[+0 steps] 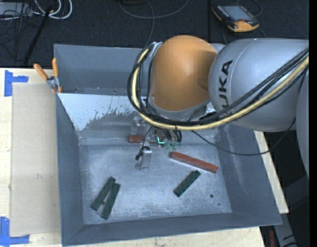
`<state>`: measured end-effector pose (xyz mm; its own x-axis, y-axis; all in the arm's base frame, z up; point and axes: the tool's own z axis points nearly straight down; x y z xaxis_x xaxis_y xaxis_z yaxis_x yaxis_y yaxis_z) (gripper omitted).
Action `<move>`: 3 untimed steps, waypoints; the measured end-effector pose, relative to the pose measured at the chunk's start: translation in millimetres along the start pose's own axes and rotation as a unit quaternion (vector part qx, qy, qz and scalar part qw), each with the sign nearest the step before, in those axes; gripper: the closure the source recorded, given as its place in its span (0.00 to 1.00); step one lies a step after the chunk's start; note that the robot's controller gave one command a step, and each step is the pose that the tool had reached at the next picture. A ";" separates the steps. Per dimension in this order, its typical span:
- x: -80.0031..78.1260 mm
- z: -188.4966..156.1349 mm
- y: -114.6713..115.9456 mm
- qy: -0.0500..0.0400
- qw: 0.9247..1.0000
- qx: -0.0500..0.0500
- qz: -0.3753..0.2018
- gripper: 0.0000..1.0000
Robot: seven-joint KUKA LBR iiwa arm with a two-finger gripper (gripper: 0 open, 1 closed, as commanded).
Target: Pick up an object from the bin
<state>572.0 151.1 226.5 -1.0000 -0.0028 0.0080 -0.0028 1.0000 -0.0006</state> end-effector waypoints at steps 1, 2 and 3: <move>38.9 153.5 71.6 0.000 0.995 0.001 -0.096 0.00; 65.8 158.1 8.4 -0.002 1.000 0.001 0.004 0.00; 65.4 157.7 8.9 -0.002 1.000 0.000 0.006 1.00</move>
Offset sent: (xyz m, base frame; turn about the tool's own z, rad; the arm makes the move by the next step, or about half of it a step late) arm -0.0377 0.0703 -0.1486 -0.1900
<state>505.3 159.8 69.3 -1.0000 0.0091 0.0032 0.0091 1.0000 -0.0003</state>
